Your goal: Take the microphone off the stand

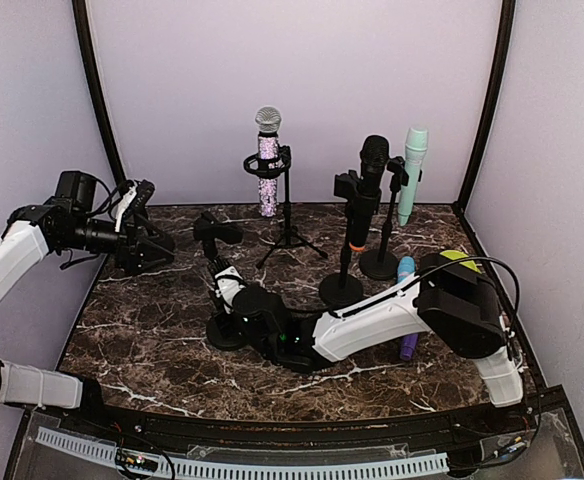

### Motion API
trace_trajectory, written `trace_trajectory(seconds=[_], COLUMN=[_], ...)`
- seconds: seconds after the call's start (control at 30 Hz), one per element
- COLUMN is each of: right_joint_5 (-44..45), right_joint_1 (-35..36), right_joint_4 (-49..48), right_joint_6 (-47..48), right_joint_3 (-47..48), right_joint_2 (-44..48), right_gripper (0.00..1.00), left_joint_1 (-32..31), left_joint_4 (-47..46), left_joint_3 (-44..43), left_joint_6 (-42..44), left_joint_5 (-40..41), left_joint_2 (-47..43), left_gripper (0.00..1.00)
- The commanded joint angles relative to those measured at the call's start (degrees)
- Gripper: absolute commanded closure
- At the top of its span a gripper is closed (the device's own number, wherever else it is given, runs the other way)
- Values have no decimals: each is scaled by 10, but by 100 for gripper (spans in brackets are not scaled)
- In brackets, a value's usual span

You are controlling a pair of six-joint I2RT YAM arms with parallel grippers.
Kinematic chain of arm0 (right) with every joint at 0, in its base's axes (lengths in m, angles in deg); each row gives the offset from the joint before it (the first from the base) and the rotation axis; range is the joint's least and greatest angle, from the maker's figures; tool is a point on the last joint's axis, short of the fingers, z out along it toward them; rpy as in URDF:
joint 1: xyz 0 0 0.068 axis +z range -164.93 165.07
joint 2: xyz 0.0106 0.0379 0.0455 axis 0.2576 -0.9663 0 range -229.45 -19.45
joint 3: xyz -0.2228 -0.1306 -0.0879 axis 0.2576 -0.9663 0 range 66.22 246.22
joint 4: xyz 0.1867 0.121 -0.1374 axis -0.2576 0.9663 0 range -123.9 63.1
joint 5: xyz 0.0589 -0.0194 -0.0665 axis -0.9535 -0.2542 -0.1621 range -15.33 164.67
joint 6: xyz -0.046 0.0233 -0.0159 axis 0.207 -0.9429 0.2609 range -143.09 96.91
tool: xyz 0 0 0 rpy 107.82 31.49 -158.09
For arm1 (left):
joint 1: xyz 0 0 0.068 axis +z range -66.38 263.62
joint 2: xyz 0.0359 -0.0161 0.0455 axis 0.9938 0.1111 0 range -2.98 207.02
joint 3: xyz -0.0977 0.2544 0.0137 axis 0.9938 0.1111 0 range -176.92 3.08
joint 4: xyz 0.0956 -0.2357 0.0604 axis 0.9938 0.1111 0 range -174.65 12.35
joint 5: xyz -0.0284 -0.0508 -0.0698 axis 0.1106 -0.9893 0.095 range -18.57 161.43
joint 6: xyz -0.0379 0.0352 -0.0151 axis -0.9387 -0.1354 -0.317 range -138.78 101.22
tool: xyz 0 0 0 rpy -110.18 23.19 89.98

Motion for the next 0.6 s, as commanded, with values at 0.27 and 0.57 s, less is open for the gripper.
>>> trace_trajectory(seconds=[0.27,0.57], right_joint_5=[-82,-177], right_joint_1=[-14,-19], right_joint_4=[36,70], right_joint_6=[-47,-107], right_joint_3=[51,133], right_joint_2=[97,110], right_gripper=[100,100], left_joint_1=[-3,-46], left_joint_4=[20,-29], left_joint_3=[80,108], left_joint_6=[67,36], left_joint_5=[-88,-87], left_joint_2=[-31,-45], left_gripper=[24,41])
